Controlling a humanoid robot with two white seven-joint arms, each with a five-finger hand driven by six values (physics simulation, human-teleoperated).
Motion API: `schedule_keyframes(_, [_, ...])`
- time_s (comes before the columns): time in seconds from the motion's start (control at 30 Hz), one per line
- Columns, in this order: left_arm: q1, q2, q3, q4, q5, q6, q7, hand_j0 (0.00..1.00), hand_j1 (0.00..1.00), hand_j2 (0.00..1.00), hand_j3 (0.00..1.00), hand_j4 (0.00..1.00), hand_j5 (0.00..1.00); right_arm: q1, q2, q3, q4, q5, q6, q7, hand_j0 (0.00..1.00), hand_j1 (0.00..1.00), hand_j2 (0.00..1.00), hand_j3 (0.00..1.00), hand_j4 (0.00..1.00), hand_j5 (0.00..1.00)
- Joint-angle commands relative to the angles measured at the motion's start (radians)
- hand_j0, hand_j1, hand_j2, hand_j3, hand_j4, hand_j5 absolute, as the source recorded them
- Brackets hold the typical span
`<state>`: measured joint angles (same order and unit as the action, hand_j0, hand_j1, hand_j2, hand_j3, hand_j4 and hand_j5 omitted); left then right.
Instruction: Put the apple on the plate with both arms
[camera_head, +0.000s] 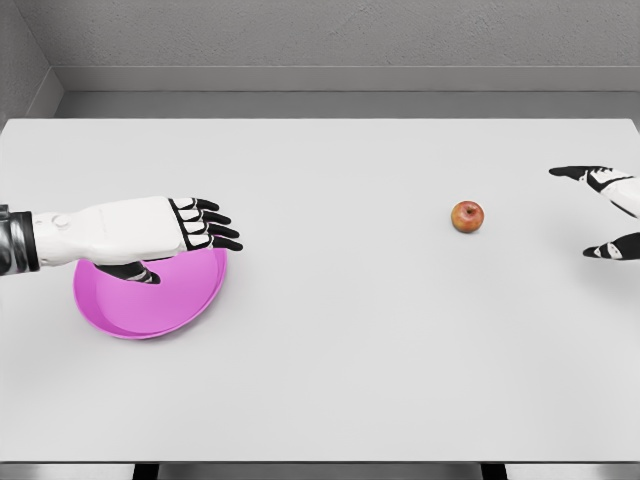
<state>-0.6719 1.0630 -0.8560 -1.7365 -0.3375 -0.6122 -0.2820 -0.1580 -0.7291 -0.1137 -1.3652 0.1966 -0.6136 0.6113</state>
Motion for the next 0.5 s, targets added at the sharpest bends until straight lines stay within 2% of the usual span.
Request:
schedule_keyframes(0.0, [0.0, 0.002, 0.0, 0.0, 0.006, 0.001, 0.0, 1.0, 1.0, 1.0, 1.0, 1.0, 1.0, 0.0, -0.001, 0.0, -0.006, -0.008, 0.003, 0.0, 1.0, 1.0, 1.0, 1.0, 1.0, 1.0])
schedule_keyframes(0.13, [0.0, 0.002, 0.002, 0.0, 0.006, 0.001, 0.0, 1.0, 1.0, 1.0, 1.0, 1.0, 1.0, -0.003, -0.001, 0.0, -0.006, -0.009, 0.003, 0.0, 1.0, 1.0, 1.0, 1.0, 1.0, 1.0])
schedule_keyframes(0.3, [-0.002, 0.0, 0.0, 0.0, 0.006, 0.001, 0.0, 1.0, 1.0, 1.0, 1.0, 1.0, 1.0, -0.064, 0.014, 0.005, -0.006, -0.009, 0.003, 0.0, 1.0, 1.0, 1.0, 1.0, 1.0, 1.0])
schedule_keyframes(0.4, [-0.002, -0.002, -0.001, 0.0, 0.006, 0.001, 0.0, 1.0, 1.0, 1.0, 1.0, 1.0, 1.0, -0.11, 0.01, 0.144, -0.006, -0.009, 0.003, 0.0, 1.0, 1.0, 1.0, 1.0, 1.0, 1.0])
schedule_keyframes(0.47, [-0.003, -0.003, -0.001, 0.0, 0.006, 0.001, 0.0, 1.0, 1.0, 1.0, 1.0, 1.0, 1.0, -0.132, 0.008, 0.192, -0.009, -0.011, 0.003, 0.0, 1.0, 1.0, 1.0, 1.0, 1.0, 1.0])
